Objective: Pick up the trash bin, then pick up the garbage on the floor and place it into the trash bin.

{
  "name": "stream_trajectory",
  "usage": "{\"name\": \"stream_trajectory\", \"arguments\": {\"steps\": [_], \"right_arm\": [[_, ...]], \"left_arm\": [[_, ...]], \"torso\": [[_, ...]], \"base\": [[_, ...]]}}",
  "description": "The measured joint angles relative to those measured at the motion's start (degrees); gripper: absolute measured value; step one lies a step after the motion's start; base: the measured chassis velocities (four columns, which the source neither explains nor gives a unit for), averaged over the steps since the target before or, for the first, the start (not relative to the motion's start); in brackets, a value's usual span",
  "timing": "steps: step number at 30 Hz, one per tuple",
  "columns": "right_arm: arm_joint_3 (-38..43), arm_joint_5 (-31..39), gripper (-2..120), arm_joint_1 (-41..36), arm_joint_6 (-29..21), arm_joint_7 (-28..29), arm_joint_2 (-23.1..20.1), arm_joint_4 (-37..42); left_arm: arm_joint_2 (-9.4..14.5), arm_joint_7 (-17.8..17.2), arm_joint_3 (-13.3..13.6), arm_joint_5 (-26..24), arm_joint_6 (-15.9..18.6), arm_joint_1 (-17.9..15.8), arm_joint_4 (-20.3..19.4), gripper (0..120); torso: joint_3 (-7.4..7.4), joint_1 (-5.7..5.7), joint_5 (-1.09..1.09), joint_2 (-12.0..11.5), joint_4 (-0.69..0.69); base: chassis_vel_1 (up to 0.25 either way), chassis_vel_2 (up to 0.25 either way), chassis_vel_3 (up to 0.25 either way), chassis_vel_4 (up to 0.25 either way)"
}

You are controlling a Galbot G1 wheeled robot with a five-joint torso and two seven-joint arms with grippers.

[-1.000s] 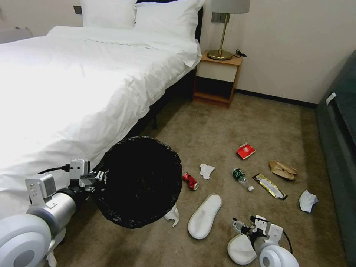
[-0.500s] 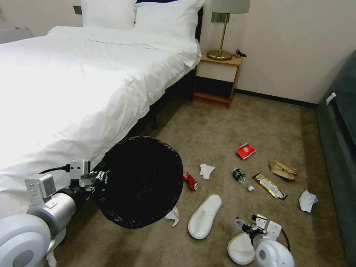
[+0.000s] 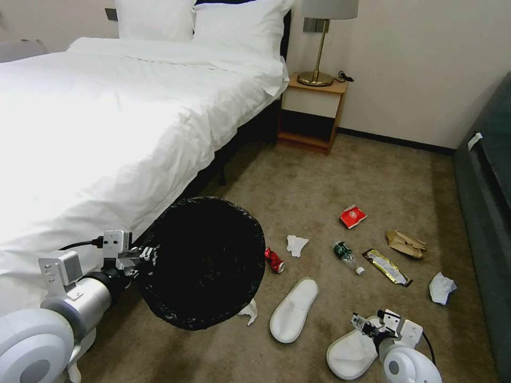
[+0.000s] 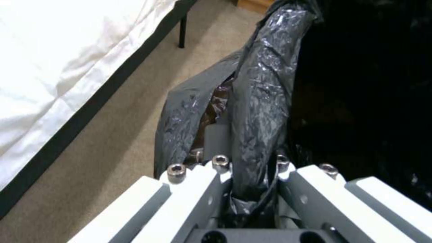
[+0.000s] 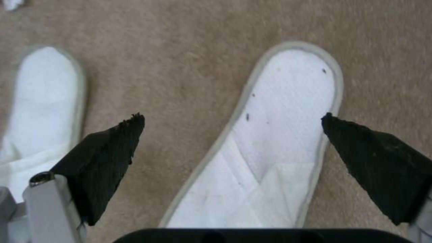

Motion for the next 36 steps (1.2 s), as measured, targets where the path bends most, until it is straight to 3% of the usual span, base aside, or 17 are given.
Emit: {"name": "stream_trajectory", "arguments": {"steps": [16,36], "right_arm": [[3.38,-0.41,100,0.7,0.82,-3.55,1.68,-7.15],[2.46,-6.05,100,-1.63,2.22,-5.47,5.04,-7.16]], "left_arm": [[0.66,0.26,0.14,-0.16,0.0,0.34,0.0,1],[0.73,0.89,0.91,0.02,0.0,-0.6,0.0,1]], "torso": [[0.0,0.0,-0.01,0.0,0.0],[0.0,0.0,0.0,0.0,0.0]], "base": [[0.0,0.0,0.0,0.0],[0.0,0.0,0.0,0.0]]}}
